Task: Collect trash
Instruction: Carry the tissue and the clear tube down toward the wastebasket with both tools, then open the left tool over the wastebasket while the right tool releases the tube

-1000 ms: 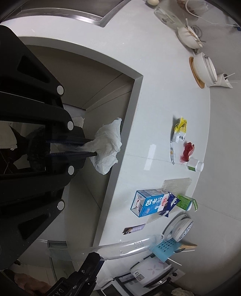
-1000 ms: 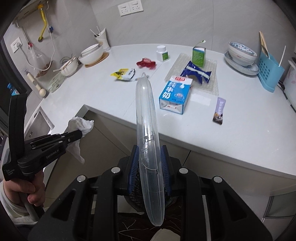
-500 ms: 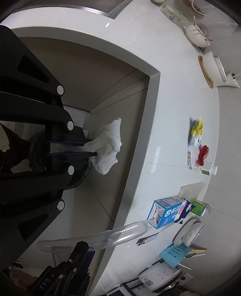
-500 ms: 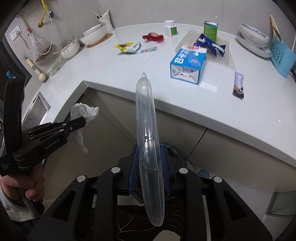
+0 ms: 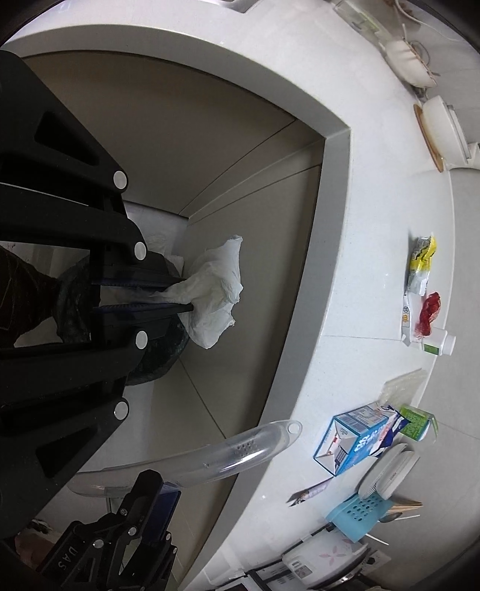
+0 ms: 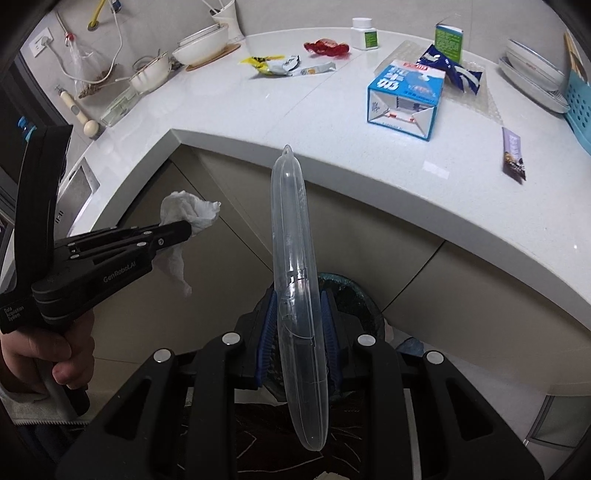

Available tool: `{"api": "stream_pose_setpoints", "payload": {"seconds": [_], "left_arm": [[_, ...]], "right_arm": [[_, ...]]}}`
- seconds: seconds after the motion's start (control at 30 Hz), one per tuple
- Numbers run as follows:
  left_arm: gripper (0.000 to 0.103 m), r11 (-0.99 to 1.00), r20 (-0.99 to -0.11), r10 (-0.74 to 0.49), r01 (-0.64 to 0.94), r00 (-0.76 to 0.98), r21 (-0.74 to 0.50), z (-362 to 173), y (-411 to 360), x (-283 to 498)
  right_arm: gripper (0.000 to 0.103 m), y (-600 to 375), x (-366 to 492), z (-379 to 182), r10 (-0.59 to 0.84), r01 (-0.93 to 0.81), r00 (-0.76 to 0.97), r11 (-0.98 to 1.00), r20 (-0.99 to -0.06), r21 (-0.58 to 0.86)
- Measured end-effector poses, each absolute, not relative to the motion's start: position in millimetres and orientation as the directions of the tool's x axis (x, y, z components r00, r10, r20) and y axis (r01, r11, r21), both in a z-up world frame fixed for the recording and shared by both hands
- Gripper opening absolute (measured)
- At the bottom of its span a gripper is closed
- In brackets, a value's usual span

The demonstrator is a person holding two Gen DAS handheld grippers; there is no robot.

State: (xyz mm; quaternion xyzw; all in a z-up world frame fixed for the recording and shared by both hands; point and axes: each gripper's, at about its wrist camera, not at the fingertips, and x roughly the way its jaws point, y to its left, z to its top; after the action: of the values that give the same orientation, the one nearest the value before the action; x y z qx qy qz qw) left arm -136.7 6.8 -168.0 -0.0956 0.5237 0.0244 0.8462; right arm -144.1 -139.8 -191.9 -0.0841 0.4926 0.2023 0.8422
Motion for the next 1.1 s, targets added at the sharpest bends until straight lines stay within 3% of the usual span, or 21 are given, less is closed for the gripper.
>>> {"api": "stream_pose_setpoints", "payload": {"seconds": [0.7,1.1], "left_arm": [[0.006,0.985,-0.902,-0.055,-0.122,0.428,-0.118,-221.4,3.0,-134.9],[0.006,0.985,-0.913,-0.060,-0.126,0.403,-0.120,-234.4,3.4,-131.7]], "right_arm": [[0.024,-142.1,-122.0,-281.0,0.162,-0.417,0.310,0.909,-0.937,0.020],[0.025,-137.5,-118.2,-302.3,0.135,-0.418,0.284,0.909,-0.949,0.005]]}}
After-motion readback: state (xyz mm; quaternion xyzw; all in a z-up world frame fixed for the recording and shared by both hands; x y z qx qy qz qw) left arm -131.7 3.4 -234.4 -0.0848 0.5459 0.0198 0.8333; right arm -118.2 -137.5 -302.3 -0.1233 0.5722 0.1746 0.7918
